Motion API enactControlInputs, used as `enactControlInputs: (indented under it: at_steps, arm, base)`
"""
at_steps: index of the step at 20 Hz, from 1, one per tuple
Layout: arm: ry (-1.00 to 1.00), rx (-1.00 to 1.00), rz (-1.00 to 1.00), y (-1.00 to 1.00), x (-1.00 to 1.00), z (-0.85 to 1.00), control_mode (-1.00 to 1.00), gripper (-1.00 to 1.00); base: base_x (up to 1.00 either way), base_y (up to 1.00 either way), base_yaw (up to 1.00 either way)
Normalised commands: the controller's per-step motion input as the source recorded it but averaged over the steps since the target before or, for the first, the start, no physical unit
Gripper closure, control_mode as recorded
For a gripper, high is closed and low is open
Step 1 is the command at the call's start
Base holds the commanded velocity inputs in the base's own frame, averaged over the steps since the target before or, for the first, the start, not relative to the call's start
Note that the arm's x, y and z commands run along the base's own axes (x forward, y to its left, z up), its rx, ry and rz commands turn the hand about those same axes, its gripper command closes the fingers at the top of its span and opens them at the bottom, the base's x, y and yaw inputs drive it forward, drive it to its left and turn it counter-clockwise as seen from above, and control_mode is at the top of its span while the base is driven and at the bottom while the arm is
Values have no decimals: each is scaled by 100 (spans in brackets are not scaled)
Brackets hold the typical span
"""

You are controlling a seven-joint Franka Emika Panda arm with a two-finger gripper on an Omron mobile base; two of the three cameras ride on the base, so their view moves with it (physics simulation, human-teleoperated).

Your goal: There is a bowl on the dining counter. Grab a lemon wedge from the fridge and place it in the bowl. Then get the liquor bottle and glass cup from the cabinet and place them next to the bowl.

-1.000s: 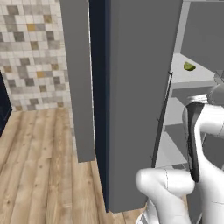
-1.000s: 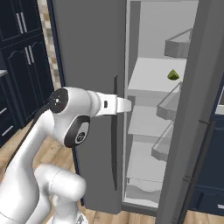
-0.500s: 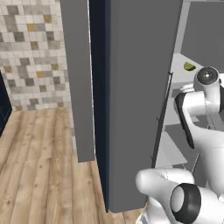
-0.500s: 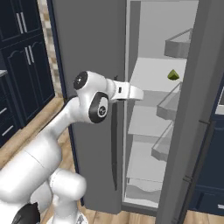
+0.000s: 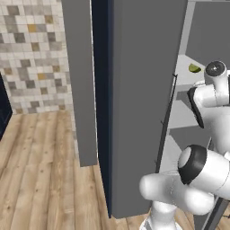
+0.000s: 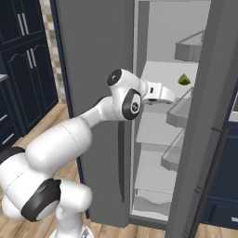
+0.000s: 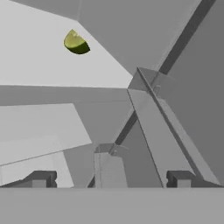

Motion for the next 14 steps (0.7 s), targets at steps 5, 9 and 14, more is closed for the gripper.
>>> enactControlInputs:
  at_steps: [5, 9, 14]
  arm:
    - [0, 0, -4, -67, 19, -17, -100, -100]
    - [0, 0, -4, -65, 25, -15, -100, -100]
    - [0, 0, -4, -79, 8, -9, -100, -100]
  base:
    - [0, 0, 0]
    - [0, 0, 0]
    - [0, 0, 0]
